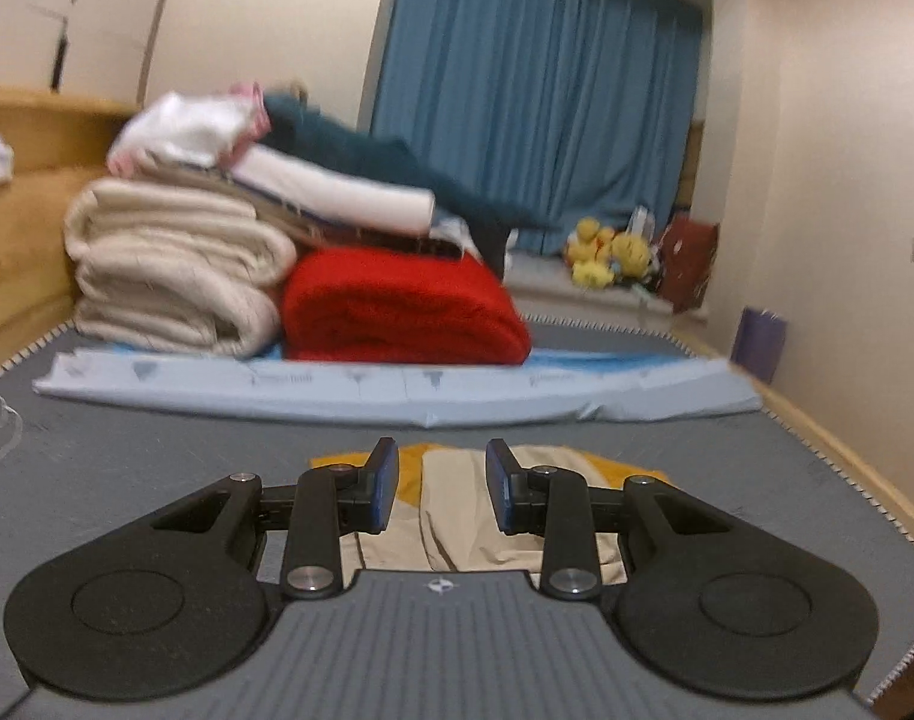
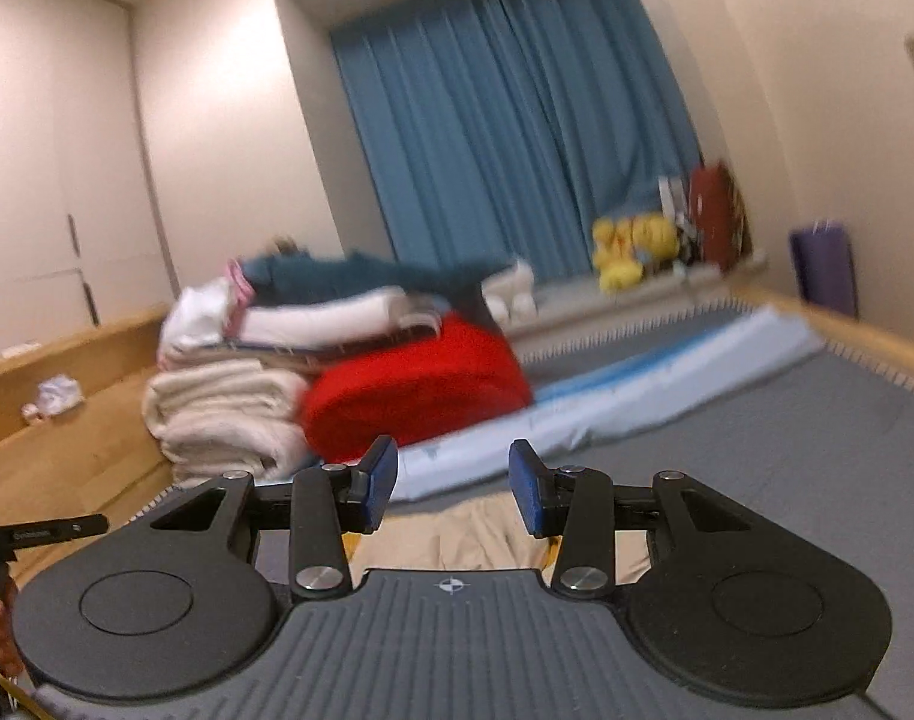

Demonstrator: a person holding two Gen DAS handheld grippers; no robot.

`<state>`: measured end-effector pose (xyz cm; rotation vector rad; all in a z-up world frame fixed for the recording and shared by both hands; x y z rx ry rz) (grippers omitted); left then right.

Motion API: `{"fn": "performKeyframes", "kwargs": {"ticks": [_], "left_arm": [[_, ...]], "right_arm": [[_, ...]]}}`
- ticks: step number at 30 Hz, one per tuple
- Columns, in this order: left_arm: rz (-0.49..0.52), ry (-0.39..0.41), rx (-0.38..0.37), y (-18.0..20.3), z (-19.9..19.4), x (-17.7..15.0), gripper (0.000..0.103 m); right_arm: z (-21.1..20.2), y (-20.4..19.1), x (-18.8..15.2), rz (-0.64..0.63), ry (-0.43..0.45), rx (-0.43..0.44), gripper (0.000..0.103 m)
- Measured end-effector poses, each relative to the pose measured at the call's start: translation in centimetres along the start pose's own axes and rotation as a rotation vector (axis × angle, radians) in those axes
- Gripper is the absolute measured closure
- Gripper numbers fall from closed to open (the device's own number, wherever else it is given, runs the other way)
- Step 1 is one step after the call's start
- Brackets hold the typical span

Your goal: Fold large clothes

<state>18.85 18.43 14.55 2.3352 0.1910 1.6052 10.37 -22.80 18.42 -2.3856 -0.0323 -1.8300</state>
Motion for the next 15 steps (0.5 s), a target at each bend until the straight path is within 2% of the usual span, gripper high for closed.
{"fn": "performKeyframes", "kwargs": {"ticks": [5, 8, 12, 15], "left_arm": [[0.003, 0.068, -0.020, 1.0, -10.5, 0.5, 0.068], [-0.010, 0.098, -0.035, 1.8, -15.1, 0.3, 0.068], [-0.023, 0.092, -0.043, 2.4, -18.2, -1.9, 0.068], [-0.024, 0.053, -0.034, 1.8, -16.8, -5.2, 0.068]], "right_arm": [[-10.9, 1.5, 2.1, 0.014, 0.097, -0.043, 0.060], [-15.1, 2.7, 2.4, 0.049, 0.145, -0.076, 0.060], [-18.1, 4.5, 1.5, 0.074, 0.163, -0.126, 0.060], [-17.1, 6.2, -1.2, 0.089, 0.123, -0.167, 0.060]]}}
Point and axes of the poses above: each gripper's, at about its wrist camera, not at the fingertips, and z roughly the way its jaws point, y to its right, x to its top, the point moved 2 cm from there along z, roughly the way its jaws point, and after that the axes turned 13 degrees about -z, right-handed, at the moved point
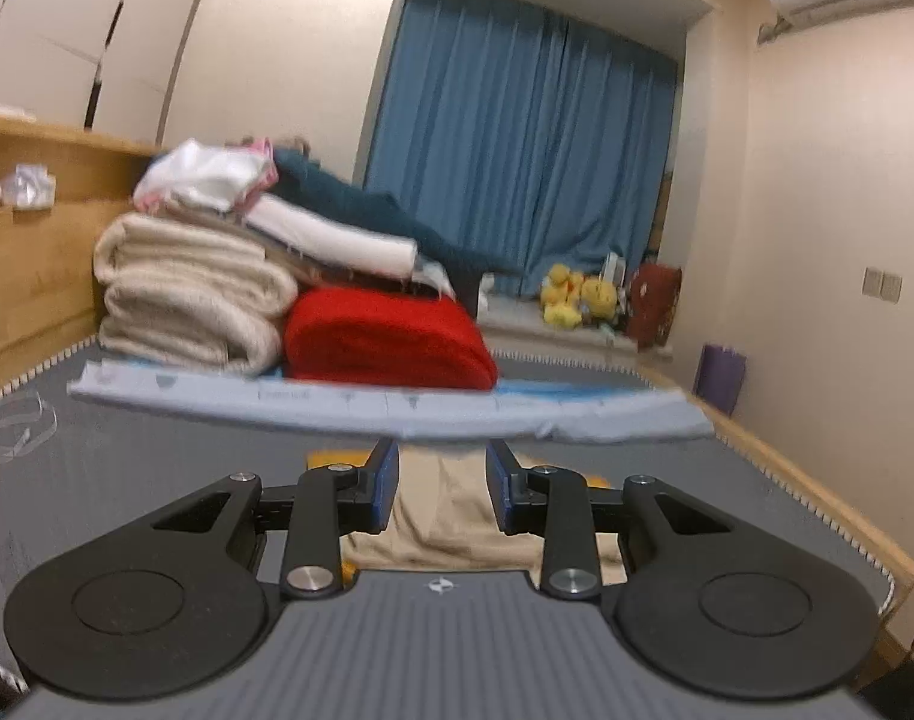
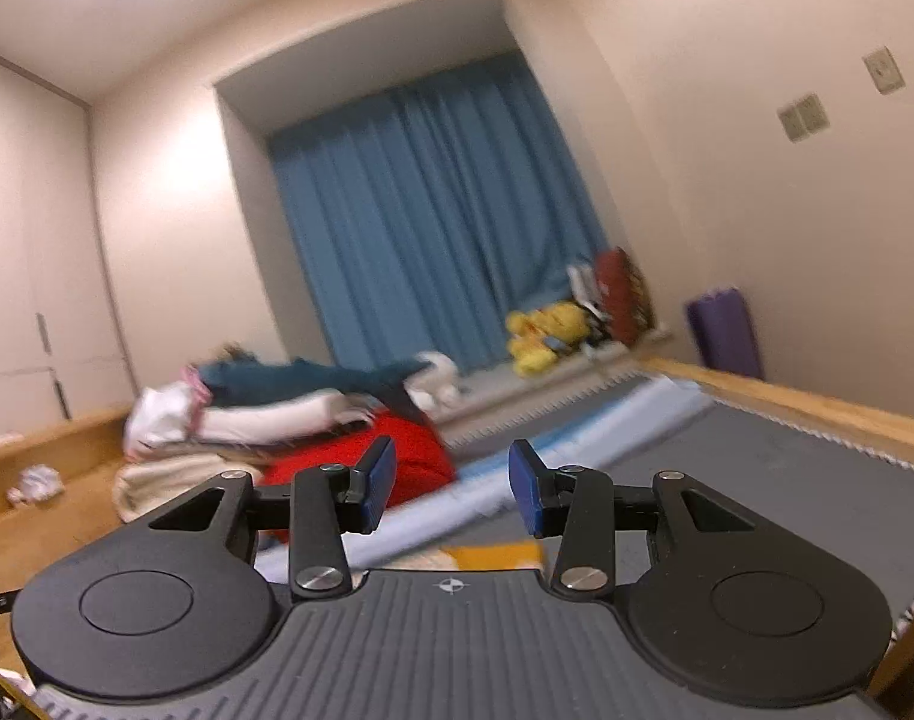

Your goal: Fold large clothes

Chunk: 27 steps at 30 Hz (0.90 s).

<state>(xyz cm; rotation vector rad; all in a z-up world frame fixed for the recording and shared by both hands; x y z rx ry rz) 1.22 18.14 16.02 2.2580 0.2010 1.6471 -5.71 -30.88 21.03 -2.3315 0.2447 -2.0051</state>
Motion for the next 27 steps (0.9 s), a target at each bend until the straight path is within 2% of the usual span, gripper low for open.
{"fn": "performKeyframes", "kwargs": {"ticks": [3, 6, 8, 10, 11, 13, 15, 19, 23, 27], "left_arm": [[0.017, -0.033, 0.062, -1.9, 2.9, -4.6, 0.068], [0.001, -0.113, 0.165, -4.8, 6.7, -9.3, 0.072], [-0.035, -0.195, 0.254, -7.1, 9.0, -11.5, 0.072], [-0.104, -0.278, 0.321, -9.0, 11.0, -12.4, 0.072], [-0.124, -0.312, 0.330, -9.9, 11.8, -12.6, 0.072], [-0.128, -0.346, 0.364, -11.5, 13.2, -13.0, 0.072], [-0.141, -0.395, 0.394, -12.8, 14.3, -13.7, 0.072], [-0.181, -0.505, 0.444, -15.1, 16.2, -15.5, 0.071], [-0.247, -0.594, 0.499, -17.2, 17.3, -17.1, 0.060], [-0.263, -0.653, 0.536, -18.5, 17.9, -18.1, 0.056]], "right_arm": [[3.9, 1.4, -4.7, 0.026, -0.099, -0.043, 0.060], [8.6, 2.2, -10.2, 0.050, -0.245, -0.065, 0.062], [11.5, 2.4, -13.1, 0.010, -0.335, -0.087, 0.062], [14.1, 2.6, -15.6, -0.028, -0.397, -0.119, 0.062], [15.3, 2.9, -16.8, -0.031, -0.424, -0.126, 0.062], [17.1, 3.1, -18.6, -0.008, -0.480, -0.135, 0.061], [19.2, 3.4, -19.7, 0.030, -0.530, -0.102, 0.062], [21.5, 2.7, -22.7, 0.003, -0.663, -0.086, 0.061], [22.4, 3.3, -26.2, 0.046, -0.820, -0.082, 0.061], [23.7, 3.3, -28.5, 0.063, -0.917, -0.088, 0.058]]}}
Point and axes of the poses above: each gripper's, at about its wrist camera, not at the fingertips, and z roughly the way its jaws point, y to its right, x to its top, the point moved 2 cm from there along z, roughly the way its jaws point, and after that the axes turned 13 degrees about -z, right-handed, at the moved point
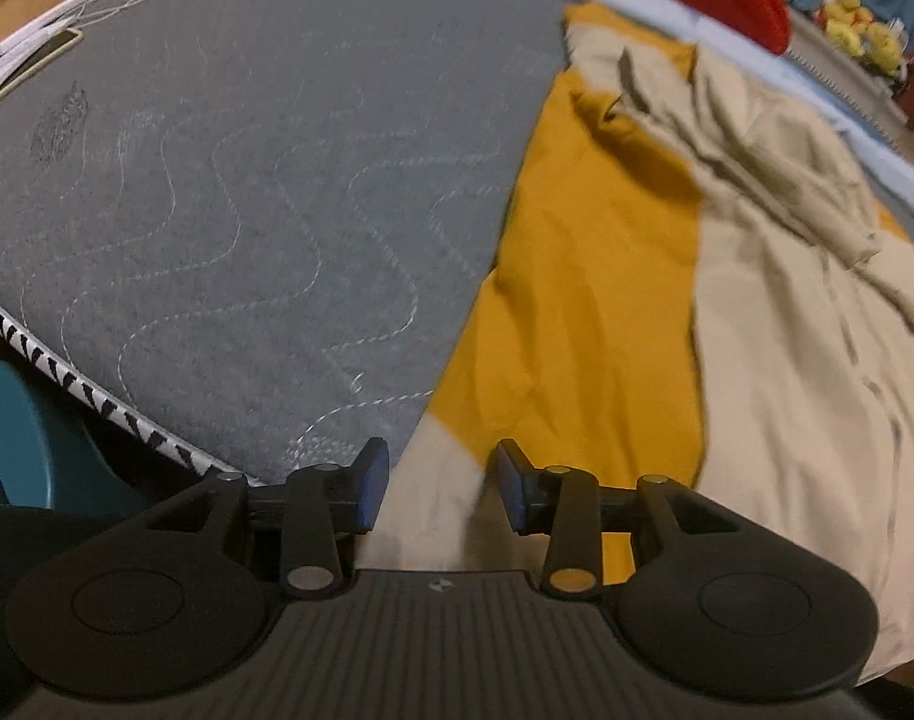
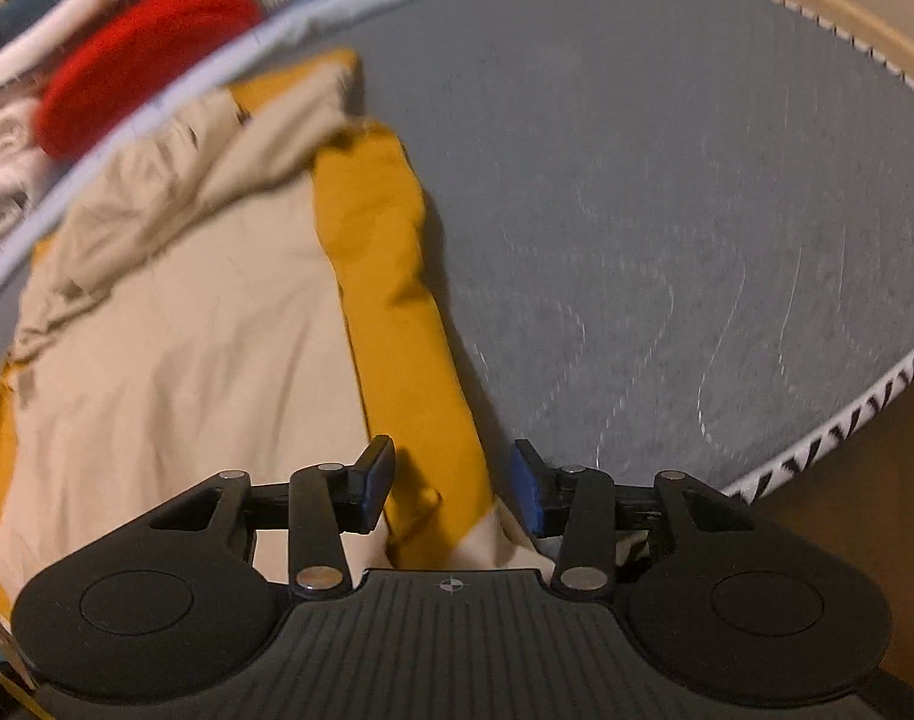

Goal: Fold large clothes
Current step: 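Grasp the jacket hem corners with both grippers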

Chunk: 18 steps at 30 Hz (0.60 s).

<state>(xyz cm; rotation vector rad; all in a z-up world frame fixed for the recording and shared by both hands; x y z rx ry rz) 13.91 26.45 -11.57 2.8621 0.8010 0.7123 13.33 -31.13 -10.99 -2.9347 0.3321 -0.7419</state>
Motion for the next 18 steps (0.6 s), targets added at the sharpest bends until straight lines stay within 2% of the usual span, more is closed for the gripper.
{"fn": "performKeyframes", "kwargs": {"ticks": [5, 6, 8, 9, 10, 12, 14, 17, 18], "left_arm": [[0.065, 0.007, 0.009, 0.3, 0.6, -0.4, 0.056], [0.088, 0.013, 0.008, 0.5, 0.6, -0.6, 0.070], [0.112, 0.016, -0.034, 0.9, 0.2, -0.8, 0.095], [0.123, 0.032, -0.039, 1.0, -0.2, -0.9, 0.098], [0.130, 0.049, -0.050, 1.0, -0.9, -0.9, 0.099], [0.102, 0.065, -0.097, 0.5, -2.2, -0.8, 0.099], [0.072, 0.043, -0.128, 0.1, -2.4, -0.7, 0.098], [0.018, -0.051, -0.129, -0.4, -0.8, -0.8, 0.090], [0.008, -0.065, -0.118, -0.6, -0.5, -0.8, 0.085]], "right_arm": [[1.7, -0.5, -0.5, -0.004, -0.050, -0.012, 0.057], [1.8, -0.9, -0.5, -0.016, -0.049, -0.014, 0.057], [1.7, -1.6, -0.3, -0.047, -0.043, -0.018, 0.067], [1.4, -1.8, -0.3, -0.063, -0.032, -0.023, 0.084], [1.0, -2.0, -0.1, -0.071, -0.011, -0.020, 0.090], [-0.5, -2.1, 0.1, -0.038, 0.051, 0.031, 0.093], [-1.5, -1.9, 0.0, -0.015, 0.076, 0.053, 0.093], [-0.7, -1.9, -0.4, -0.010, 0.025, 0.031, 0.091], [-0.2, -1.8, -0.7, -0.014, 0.000, 0.021, 0.083]]}}
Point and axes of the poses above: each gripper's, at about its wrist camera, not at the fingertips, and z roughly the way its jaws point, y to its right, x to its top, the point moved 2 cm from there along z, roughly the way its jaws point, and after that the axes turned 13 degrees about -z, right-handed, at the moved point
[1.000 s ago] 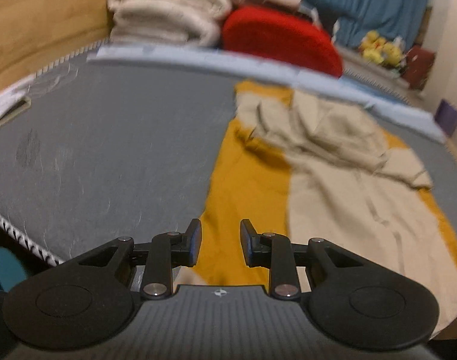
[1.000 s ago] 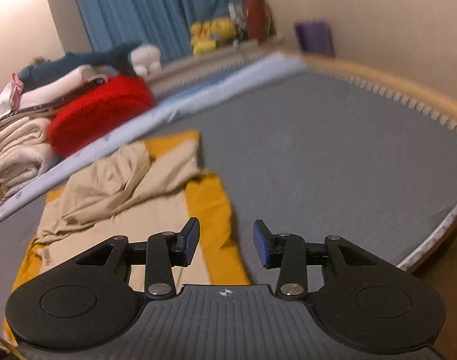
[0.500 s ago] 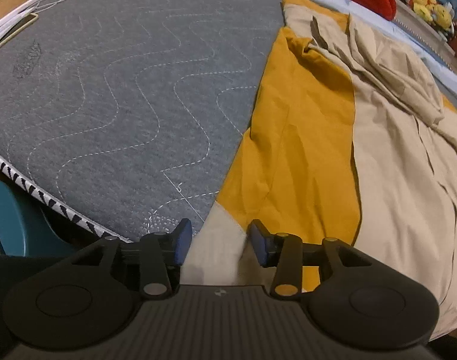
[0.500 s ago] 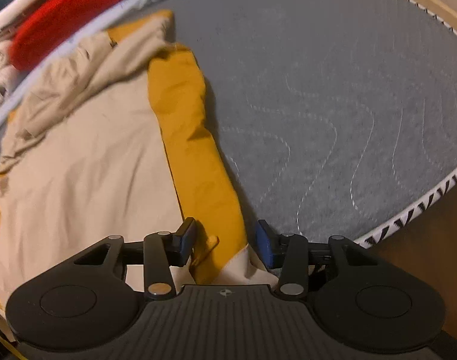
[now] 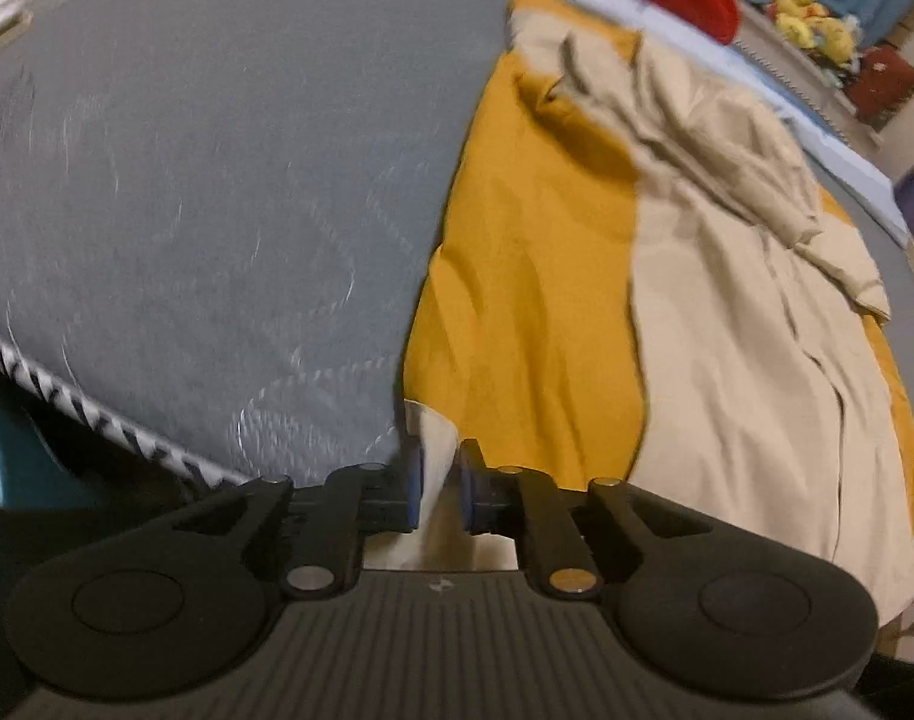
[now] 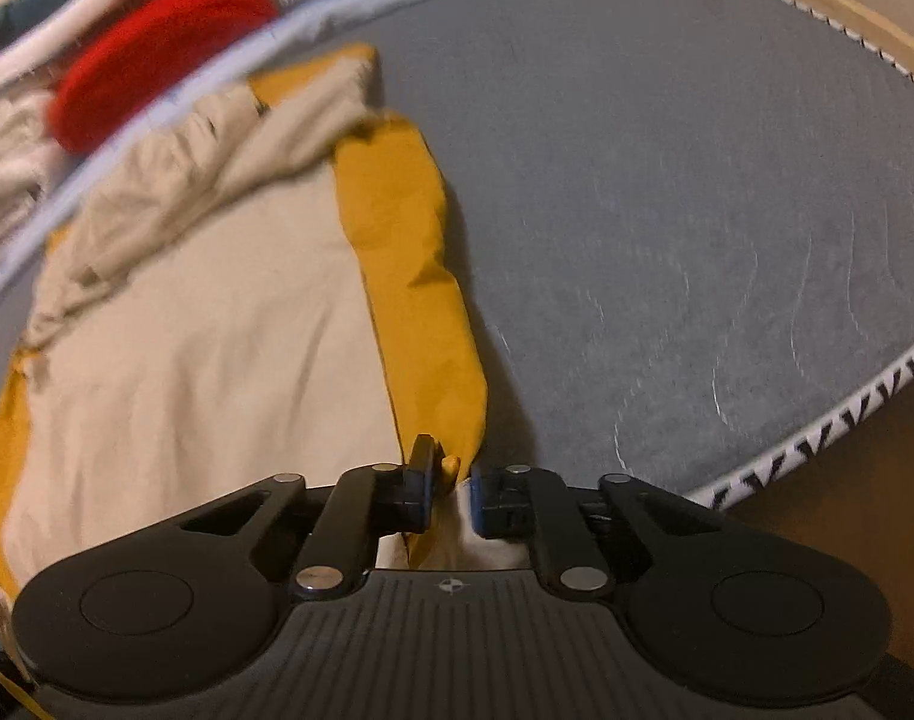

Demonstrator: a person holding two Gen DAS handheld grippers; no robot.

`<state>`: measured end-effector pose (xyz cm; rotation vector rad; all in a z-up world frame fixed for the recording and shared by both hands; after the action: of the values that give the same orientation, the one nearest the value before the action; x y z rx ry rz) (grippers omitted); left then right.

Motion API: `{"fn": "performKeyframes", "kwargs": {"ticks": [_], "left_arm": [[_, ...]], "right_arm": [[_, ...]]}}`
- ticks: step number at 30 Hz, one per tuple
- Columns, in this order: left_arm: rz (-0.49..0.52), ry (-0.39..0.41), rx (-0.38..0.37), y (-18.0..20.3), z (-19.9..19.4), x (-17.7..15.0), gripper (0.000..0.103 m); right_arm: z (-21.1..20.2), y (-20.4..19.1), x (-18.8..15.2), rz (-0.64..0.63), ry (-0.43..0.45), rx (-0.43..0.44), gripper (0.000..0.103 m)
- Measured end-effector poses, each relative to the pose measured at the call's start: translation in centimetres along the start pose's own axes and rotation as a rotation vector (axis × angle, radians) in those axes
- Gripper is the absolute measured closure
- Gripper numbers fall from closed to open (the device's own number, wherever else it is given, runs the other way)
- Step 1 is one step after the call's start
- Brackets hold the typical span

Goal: Fold large clothes
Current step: 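Grasp the jacket hem corners with both grippers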

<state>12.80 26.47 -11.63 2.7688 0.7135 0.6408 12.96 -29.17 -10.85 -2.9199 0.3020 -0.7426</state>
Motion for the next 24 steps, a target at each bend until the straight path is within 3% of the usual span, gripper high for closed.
{"fn": "performKeyframes", "kwargs": {"ticks": [1, 3, 9, 11, 12, 13, 19, 21, 24], "left_arm": [[-0.003, -0.007, 0.013, 0.0, 0.3, 0.1, 0.082], [0.008, -0.008, 0.029, 0.5, 0.9, 0.1, 0.079], [0.066, 0.013, 0.063, 1.5, 1.4, -0.1, 0.076], [0.079, 0.014, 0.065, 1.8, 1.6, -0.1, 0.079], [0.090, 0.020, 0.067, 1.9, 1.6, -0.1, 0.095], [0.099, 0.036, 0.066, 1.8, 1.2, -0.1, 0.096], [0.169, 0.164, 0.039, 2.9, -1.9, -0.4, 0.098], [0.153, 0.120, 0.055, 2.6, -1.0, -0.5, 0.095], [0.083, 0.021, 0.079, 1.5, 1.0, -0.5, 0.092]], "right_arm": [[0.6, 0.0, 0.0, -0.003, -0.023, -0.008, 0.076], [1.6, -0.3, -0.3, -0.027, -0.063, -0.026, 0.073], [1.7, -0.6, -0.4, -0.052, -0.074, -0.039, 0.072], [1.9, -0.8, -0.1, -0.064, -0.075, -0.045, 0.075], [1.8, -1.0, -0.1, -0.076, -0.068, -0.049, 0.085], [1.2, -0.9, -0.2, -0.087, -0.053, -0.050, 0.095], [-2.0, -1.5, 0.5, -0.074, 0.106, 0.027, 0.097], [-1.6, -1.5, 0.5, -0.083, 0.087, 0.005, 0.096], [0.2, -0.9, 0.0, -0.066, -0.018, -0.030, 0.083]]}}
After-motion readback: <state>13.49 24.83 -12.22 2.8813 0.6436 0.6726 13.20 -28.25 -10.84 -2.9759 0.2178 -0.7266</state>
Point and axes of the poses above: each gripper's, at about its wrist camera, not at the fingertips, and z roughly the way its jaws point, y to its right, x to its top, the point moved 2 cm from there along z, roughly the way its jaws point, and after that the axes turned 13 degrees about -z, right-handed, at the moved point
